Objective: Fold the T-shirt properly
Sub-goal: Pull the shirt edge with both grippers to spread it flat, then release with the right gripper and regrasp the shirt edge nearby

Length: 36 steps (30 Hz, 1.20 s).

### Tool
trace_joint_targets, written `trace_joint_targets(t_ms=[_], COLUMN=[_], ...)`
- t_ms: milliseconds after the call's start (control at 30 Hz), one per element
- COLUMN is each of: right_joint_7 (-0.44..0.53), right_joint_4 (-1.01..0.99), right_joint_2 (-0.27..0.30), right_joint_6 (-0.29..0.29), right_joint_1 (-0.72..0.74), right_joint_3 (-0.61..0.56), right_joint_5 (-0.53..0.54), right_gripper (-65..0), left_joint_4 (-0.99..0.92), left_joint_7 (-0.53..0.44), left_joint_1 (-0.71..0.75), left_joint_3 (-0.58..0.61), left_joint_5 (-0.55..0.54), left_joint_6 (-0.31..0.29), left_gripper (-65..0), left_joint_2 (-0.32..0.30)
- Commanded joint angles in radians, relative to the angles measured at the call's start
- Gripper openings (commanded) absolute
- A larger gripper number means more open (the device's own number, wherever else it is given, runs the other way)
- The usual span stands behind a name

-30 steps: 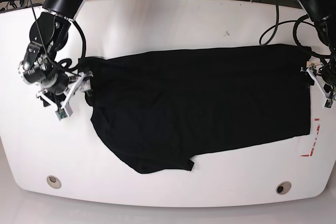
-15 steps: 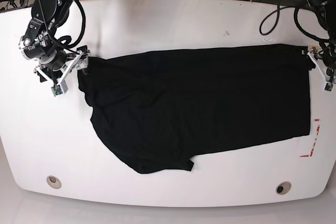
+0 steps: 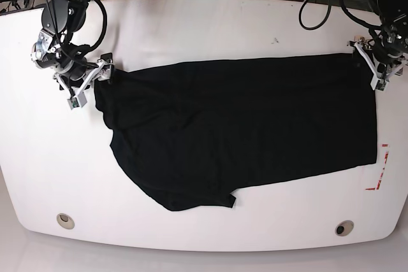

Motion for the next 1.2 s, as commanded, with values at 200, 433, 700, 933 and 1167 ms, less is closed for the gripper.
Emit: trace_joint_targets(t_ms=[200,433,700,933,1167], right_joint_7=[0.015,0.007,-0.056,-0.100,-0.099], right_joint_4=[-0.044,-0.039,0.076,0.226,0.302], right_joint_2=[0.020,0.021,0.078,0.089,0.095], right_joint_6=[0.001,0.001,0.001,0.001,0.001], right_joint_1=[0.011,0.005,-0.089,-0.234,-0.365], right_joint_3=[0.002,0.000,0.003,0.010,0.010], right_joint_5=[0.010,0.004,0.013,0.013,0.013], right_gripper=[-38.0,-65.0,-64.4,-60.9,-60.9], left_joint_4=[0.014,0.014,0.023,0.023,0.015], left_joint_7=[-0.031,-0.031,-0.027,-0.025,-0.030], left_joint_1=[0.009,0.007,0.012,0.055,0.114], left_joint_3=[0.000,0.000,0.002,0.003,0.002], left_joint_5=[-0.012,-0.012,-0.012,-0.015,-0.020], left_joint_6=[0.002,0.002,0.002,0.002,0.002], left_gripper=[-26.9,-58.2,-61.2,-60.8,-60.6], left_joint_2=[-0.019,-0.021,-0.061,-0.097,-0.123])
